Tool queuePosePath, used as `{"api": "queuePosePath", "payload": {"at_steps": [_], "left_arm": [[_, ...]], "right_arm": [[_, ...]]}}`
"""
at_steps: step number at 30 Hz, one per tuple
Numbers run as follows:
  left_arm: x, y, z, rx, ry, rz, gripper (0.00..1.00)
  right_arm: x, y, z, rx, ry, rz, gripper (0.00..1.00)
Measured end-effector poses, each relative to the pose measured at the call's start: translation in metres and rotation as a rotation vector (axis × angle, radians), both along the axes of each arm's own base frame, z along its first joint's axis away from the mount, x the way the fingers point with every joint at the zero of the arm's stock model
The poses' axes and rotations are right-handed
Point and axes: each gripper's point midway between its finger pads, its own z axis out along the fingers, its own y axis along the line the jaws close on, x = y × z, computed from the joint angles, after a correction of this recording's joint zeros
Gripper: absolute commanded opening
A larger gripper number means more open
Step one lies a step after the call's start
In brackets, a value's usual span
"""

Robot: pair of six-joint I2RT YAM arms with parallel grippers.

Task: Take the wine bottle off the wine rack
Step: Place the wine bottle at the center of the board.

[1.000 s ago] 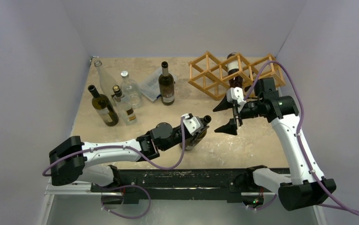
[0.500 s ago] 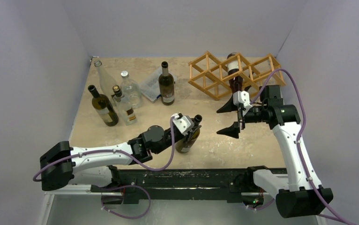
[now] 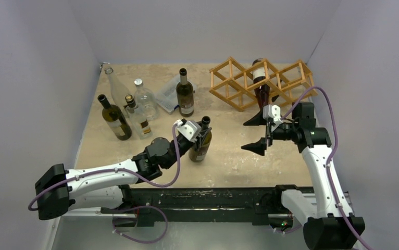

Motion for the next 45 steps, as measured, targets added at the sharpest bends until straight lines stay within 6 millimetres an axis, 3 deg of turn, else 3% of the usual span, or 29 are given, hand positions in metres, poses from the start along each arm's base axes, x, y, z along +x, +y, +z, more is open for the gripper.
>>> {"api": "queuePosePath", "payload": {"at_steps": [12,26,36,45], "left_arm": [[0.050,0.059,0.014,-0.039,-0.029,0.223,0.00],[0.108,0.118,0.002,-0.069,-0.029,0.455,0.00],[0.138,0.134,-0.019,-0.053,-0.011,0.515,0.00],[0.155,0.143,-0.021,-0.086,-0.025,0.536,0.00]], "right_arm": [[0.007,-0.006,-0.002,0.019,-0.014,-0.028,0.96],[0.008,-0.007,-0.007,0.019,-0.010,-0.033,0.98],[0.009,-0.007,-0.008,0.019,-0.009,-0.034,0.98],[0.008,-0.007,-0.012,0.019,0.001,-0.034,0.99]]}}
